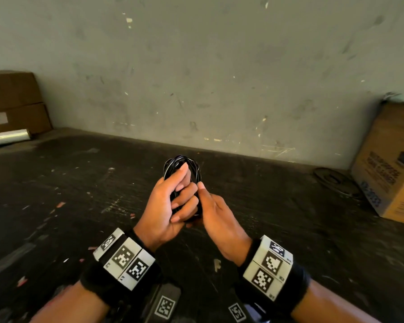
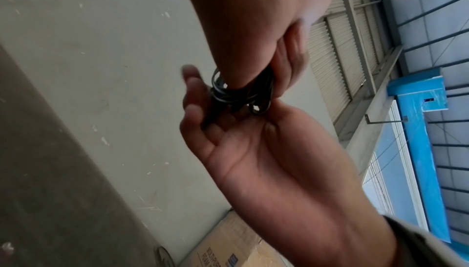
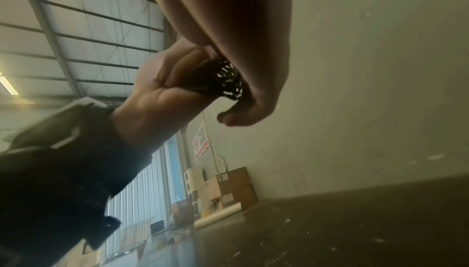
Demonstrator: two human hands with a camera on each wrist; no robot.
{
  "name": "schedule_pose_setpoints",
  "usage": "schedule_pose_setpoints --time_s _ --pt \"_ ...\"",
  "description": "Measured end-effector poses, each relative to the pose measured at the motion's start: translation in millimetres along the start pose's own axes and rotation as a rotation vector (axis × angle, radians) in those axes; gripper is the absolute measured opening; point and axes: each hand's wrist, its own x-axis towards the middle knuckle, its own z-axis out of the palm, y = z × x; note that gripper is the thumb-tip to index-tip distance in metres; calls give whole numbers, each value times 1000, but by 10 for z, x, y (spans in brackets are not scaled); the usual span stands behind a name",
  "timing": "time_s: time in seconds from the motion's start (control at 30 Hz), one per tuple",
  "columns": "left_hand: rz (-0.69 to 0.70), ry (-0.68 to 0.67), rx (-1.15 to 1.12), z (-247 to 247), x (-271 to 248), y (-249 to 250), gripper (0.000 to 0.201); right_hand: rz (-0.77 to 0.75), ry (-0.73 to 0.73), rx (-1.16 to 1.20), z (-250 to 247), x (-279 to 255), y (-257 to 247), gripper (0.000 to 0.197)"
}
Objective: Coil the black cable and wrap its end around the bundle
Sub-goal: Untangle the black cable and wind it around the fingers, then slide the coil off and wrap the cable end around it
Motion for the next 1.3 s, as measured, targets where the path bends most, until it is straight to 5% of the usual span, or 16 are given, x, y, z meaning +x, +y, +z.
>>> schedule_pose_setpoints --time_s 0.23,0.43,0.6,0.77,0.87,1.1,1.3 --pt "31 76 -68 -51 -65 -57 43 -41 88 55 138 87 95 38" --pt "79 449 -13 -60 -158 -142 30 -97 211 -26 174 151 196 32" --pt "139 551 -89 -90 -207 -148 38 -67 233 -65 306 156 302 24" --pt "26 608 -59 -102 -276 -131 28 -119 207 -163 282 174 377 21" --pt "-59 633 72 -186 -360 -65 14 -179 169 -259 205 181 396 19" --pt "-379 764 719 -603 -502 68 53 -175 -98 -534 280 159 604 17" --pt "-473 566 1293 -1091 -907 -165 44 -112 -394 -740 671 96 1033 22"
